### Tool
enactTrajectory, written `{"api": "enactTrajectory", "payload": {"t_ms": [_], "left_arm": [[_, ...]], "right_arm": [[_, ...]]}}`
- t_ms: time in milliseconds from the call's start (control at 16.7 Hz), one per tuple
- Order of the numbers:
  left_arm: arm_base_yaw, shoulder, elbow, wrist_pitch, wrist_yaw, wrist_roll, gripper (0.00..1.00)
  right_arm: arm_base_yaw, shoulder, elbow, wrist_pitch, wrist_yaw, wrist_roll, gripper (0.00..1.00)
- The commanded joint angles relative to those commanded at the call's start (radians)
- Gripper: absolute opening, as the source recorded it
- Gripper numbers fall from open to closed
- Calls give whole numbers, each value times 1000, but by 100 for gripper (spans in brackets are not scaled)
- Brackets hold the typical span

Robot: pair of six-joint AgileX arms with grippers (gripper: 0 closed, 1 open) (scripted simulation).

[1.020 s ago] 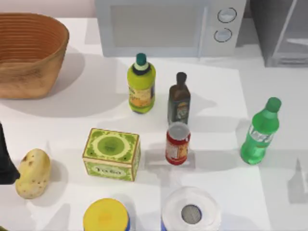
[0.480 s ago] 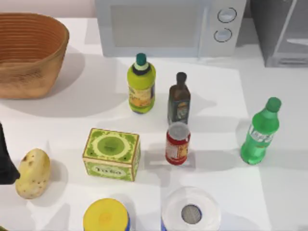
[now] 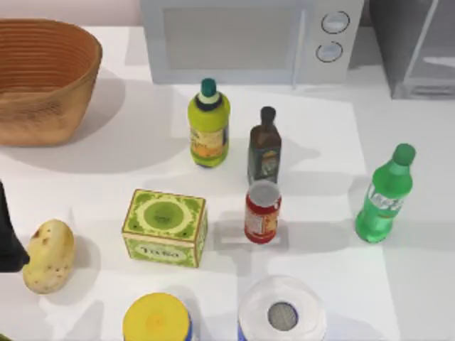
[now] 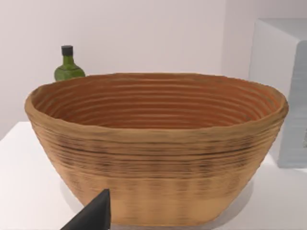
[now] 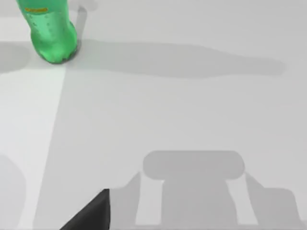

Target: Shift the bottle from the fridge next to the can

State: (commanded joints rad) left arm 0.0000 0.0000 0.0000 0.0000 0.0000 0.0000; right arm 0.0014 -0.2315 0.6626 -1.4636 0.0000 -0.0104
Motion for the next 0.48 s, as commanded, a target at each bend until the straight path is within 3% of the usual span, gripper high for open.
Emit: {"api": "enactTrajectory", "payload": {"t_ms": [240,480], "left_arm": [[0,0,0,0,0,0,100],[0,0,0,0,0,0,100]], "right_arm": [[-61,62,36,-15,-38,-62,100],[-287,293,145,-62,-167,-293,100]]}}
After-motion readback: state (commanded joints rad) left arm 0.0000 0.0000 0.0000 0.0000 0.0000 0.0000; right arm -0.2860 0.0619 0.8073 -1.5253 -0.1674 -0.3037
